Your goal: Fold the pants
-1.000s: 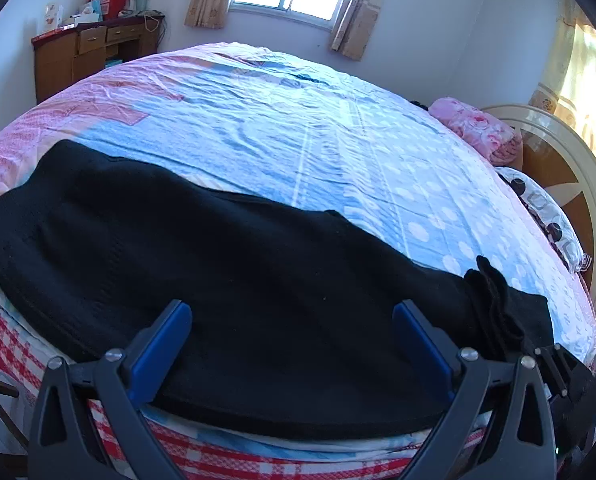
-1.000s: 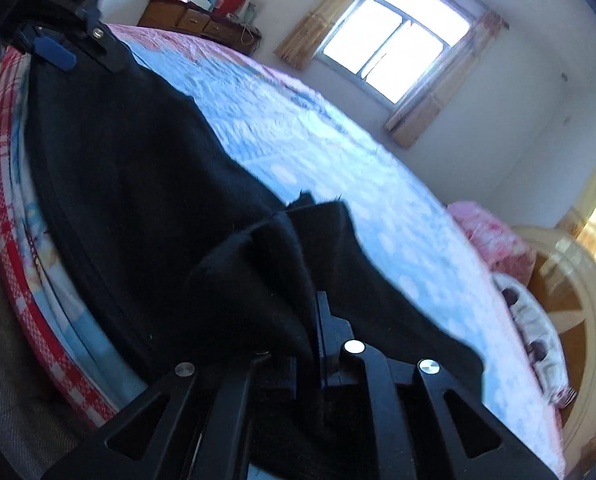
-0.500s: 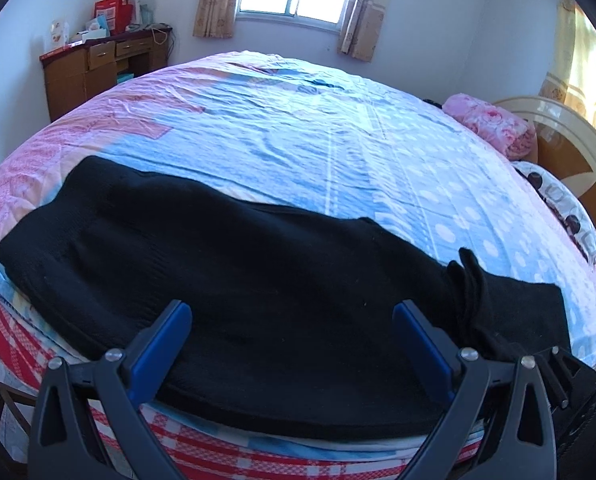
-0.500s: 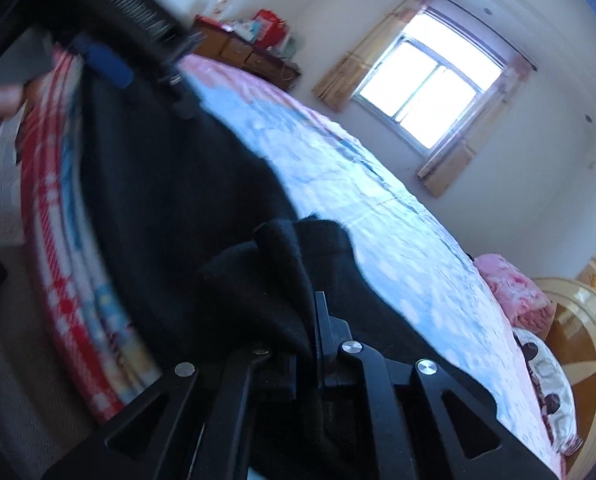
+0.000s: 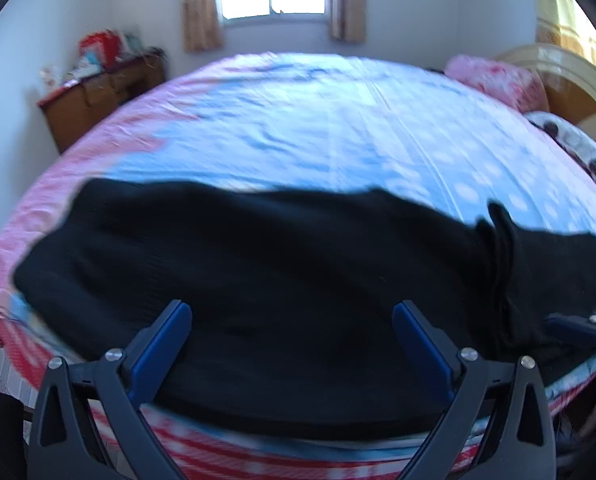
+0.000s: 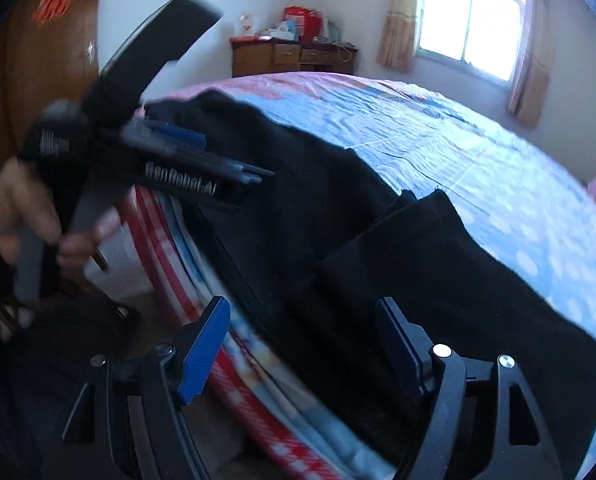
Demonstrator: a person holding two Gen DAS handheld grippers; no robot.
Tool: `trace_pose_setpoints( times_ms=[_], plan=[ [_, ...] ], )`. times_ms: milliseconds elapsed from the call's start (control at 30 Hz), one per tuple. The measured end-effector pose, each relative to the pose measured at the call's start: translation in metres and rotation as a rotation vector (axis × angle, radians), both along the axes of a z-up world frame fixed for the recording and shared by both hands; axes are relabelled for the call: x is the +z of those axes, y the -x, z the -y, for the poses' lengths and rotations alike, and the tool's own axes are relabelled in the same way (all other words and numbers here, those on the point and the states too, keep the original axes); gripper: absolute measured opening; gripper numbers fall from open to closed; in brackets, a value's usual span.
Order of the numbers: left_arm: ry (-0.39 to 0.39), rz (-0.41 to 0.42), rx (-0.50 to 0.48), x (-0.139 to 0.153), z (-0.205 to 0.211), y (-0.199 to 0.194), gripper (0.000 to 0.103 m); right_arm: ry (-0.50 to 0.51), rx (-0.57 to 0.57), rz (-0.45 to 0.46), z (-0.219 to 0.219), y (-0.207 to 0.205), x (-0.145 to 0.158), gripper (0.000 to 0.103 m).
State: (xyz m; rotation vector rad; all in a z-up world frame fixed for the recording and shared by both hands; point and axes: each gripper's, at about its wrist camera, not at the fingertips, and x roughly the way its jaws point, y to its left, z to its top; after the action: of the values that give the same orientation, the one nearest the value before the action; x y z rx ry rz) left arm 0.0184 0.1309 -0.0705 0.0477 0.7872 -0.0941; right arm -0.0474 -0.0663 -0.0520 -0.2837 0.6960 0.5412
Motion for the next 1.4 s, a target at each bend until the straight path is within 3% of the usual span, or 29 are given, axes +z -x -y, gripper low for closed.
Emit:
trace_pose_setpoints(
  times_ms=[67, 133, 233, 333, 500, 633, 700, 800, 867, 967, 1033, 1233, 1333, 1400],
  plan=[
    [0.004, 0.060, 0.084, 0.014, -0.024, 0.003, 0.102, -0.165, -0.010, 0.011, 0.015, 0.001, 0.023, 0.076],
    [0.025, 0.092, 0.207, 0.025, -0.055, 0.001, 0.103, -0.254, -0.047, 0.058, 0.026, 0.004, 0.039, 0.076],
    [0.127, 0.040, 0.397, 0.023, -0.111, -0.007, 0.103, -0.270, -0.176, 0.134, 0.039, -0.002, 0.050, 0.076],
    [0.319, -0.034, 0.507, 0.005, -0.156, -0.010, 0.101, -0.253, -0.276, 0.108, 0.046, -0.013, 0.038, 0.076],
    [0.308, -0.003, 0.499, 0.005, -0.151, -0.014, 0.101, -0.197, -0.236, 0.071, 0.031, -0.017, 0.021, 0.074],
    [0.515, 0.070, 0.466, 0.009, -0.163, 0.000, 0.098, -0.173, -0.185, 0.089, 0.019, -0.010, 0.016, 0.073],
    [0.584, 0.061, 0.436, 0.004, -0.172, -0.004, 0.098, -0.176, -0.183, 0.083, 0.020, -0.012, 0.014, 0.073],
    [0.630, 0.097, 0.395, 0.001, -0.177, -0.006, 0.077, -0.198, -0.197, 0.055, 0.020, -0.016, 0.007, 0.073],
    [0.621, 0.129, 0.351, 0.005, -0.175, -0.006, 0.064, -0.212, -0.208, 0.032, 0.021, -0.020, 0.003, 0.073],
    [0.543, 0.143, 0.362, 0.005, -0.168, -0.011, 0.062, -0.224, -0.226, 0.014, 0.023, -0.018, 0.001, 0.073],
    [0.520, 0.092, 0.427, -0.003, -0.166, -0.013, 0.063, -0.232, -0.237, 0.004, 0.026, -0.020, -0.001, 0.073],
    [0.651, 0.110, 0.589, -0.007, -0.168, 0.014, 0.064, -0.251, -0.258, -0.027, 0.031, -0.023, -0.004, 0.073],
    [0.608, 0.089, 0.587, -0.004, -0.145, 0.018, 0.068, -0.265, -0.264, -0.033, 0.034, -0.023, -0.005, 0.073],
    [0.619, 0.082, 0.586, -0.006, -0.136, 0.015, 0.068, -0.270, -0.264, -0.041, 0.034, -0.024, -0.006, 0.073]
  ],
)
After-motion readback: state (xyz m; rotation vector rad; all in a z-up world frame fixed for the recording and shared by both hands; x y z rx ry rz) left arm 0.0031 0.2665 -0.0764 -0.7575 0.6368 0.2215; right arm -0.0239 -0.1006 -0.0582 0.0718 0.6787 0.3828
